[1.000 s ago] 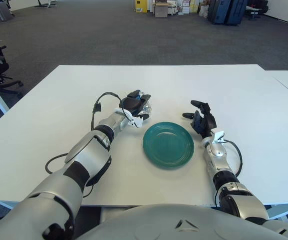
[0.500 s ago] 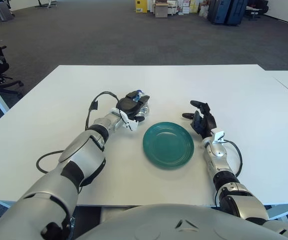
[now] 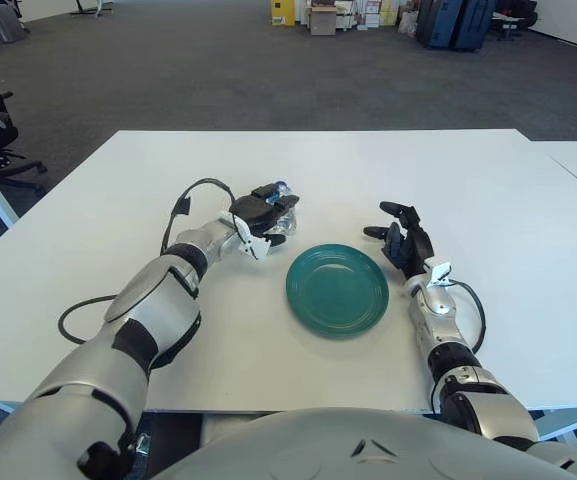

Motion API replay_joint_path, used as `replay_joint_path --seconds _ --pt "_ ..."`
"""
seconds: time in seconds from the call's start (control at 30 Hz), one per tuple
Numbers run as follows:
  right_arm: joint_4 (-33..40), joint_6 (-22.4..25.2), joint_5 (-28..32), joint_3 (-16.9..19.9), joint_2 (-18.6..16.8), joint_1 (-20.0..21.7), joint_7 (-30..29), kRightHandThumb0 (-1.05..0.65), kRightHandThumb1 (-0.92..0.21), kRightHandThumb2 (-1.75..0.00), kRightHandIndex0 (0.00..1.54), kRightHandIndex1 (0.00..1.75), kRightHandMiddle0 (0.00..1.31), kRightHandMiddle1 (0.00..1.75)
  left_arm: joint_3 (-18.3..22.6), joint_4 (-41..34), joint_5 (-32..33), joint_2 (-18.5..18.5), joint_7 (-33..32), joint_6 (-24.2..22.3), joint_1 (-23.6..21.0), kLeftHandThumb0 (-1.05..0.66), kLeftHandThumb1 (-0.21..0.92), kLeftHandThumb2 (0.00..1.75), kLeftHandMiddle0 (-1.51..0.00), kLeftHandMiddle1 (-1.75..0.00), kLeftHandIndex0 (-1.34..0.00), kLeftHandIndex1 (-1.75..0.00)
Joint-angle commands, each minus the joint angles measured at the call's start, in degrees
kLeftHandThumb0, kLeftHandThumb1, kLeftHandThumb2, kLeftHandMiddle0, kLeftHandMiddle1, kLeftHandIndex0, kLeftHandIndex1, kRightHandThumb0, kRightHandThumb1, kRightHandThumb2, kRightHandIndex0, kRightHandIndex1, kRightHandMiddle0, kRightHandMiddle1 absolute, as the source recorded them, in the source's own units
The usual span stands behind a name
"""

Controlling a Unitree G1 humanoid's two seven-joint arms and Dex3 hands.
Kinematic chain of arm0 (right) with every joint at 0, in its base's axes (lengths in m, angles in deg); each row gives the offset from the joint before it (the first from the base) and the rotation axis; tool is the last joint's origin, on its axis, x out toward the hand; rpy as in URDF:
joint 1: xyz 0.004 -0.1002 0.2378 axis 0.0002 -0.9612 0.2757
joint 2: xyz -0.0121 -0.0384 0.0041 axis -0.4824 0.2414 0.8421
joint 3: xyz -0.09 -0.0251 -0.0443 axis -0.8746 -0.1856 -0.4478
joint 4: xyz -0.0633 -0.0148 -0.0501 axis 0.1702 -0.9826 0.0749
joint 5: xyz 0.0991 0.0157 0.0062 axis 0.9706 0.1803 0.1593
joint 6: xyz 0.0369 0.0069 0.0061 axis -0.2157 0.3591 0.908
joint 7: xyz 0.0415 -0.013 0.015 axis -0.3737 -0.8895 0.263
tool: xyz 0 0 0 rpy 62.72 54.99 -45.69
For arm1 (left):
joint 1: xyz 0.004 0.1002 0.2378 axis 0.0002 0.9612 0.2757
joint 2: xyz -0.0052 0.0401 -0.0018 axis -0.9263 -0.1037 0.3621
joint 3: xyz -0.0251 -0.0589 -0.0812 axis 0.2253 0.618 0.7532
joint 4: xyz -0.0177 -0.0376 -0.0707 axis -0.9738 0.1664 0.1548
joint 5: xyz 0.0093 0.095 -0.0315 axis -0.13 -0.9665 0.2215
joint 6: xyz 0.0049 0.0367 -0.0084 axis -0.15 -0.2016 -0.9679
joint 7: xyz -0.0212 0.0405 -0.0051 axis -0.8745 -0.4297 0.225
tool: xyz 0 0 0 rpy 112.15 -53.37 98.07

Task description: Put the bottle into the plate.

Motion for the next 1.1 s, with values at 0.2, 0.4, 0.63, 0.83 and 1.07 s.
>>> replay_joint_path --seconds 0.2,0.4,0.63,0.83,1.07 --pt "-3.4 2.14 1.93 1.45 -0.76 -8.9 0.26 -0.77 -0.92 -0.89 0.55 0.78 0.0 1.02 -0.57 0.69 0.5 -1.01 9.31 -0.02 0.99 -1.01 0.92 1.03 -0.16 -0.01 0.0 -0.26" --pt "-2.77 2.36 1.93 1.43 -0.78 -9.36 0.28 -0.78 -0.92 -0.89 0.55 0.77 0.0 1.03 -1.53 0.22 0.15 -1.5 9.88 1.06 1.7 -1.01 0.92 1.04 -0.16 -0.01 0.0 -0.26" --pt "-1.98 2.39 1.85 1.42 -0.9 -9.88 0.05 -0.77 -0.92 -0.89 0.55 0.77 0.0 1.04 -1.99 -2.57 0.5 -4.16 10.6 6.49 2.99 -1.02 0.92 1.04 -0.17 -0.01 0.0 -0.26" --pt "-1.49 2.35 1.87 1.53 -0.8 -10.14 0.09 -0.77 -0.92 -0.88 0.55 0.78 0.0 1.05 -1.59 -7.56 1.96 -8.83 12.07 14.1 5.08 -1.03 0.92 1.05 -0.17 -0.01 0.0 -0.25" --pt "-1.98 2.05 2.24 1.89 -0.53 -9.94 1.02 -0.77 -0.92 -0.87 0.56 0.79 0.0 1.06 -1.35 -13.35 2.56 -12.09 13.63 17.46 6.91 -1.03 0.92 1.07 -0.17 -0.01 0.0 -0.22"
